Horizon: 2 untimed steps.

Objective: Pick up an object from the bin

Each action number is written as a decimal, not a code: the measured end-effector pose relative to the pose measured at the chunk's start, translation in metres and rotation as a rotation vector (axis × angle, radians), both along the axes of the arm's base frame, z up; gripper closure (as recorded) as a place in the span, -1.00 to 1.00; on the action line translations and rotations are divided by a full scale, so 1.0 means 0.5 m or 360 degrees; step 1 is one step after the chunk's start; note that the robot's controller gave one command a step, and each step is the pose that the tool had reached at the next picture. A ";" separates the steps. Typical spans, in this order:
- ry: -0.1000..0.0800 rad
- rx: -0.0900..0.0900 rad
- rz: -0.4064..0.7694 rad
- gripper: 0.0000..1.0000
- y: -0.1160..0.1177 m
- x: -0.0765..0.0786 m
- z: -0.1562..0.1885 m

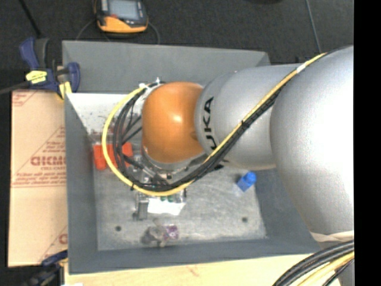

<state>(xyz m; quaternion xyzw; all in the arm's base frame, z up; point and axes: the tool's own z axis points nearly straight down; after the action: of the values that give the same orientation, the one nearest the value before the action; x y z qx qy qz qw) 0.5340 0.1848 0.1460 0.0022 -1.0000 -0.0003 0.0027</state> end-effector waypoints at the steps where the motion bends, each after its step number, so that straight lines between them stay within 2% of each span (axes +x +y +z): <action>1: -0.0010 0.0000 0.0454 -1.00 -0.150 -0.092 -0.132; 2: -0.0017 0.0004 0.0450 1.00 -0.146 -0.089 -0.128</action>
Offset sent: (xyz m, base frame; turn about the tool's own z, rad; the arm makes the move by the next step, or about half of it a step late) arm -0.0463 -0.0731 -0.0654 -0.2885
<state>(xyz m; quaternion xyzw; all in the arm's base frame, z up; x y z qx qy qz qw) 0.4895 0.1120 0.0819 0.1431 -0.9897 -0.0012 -0.0027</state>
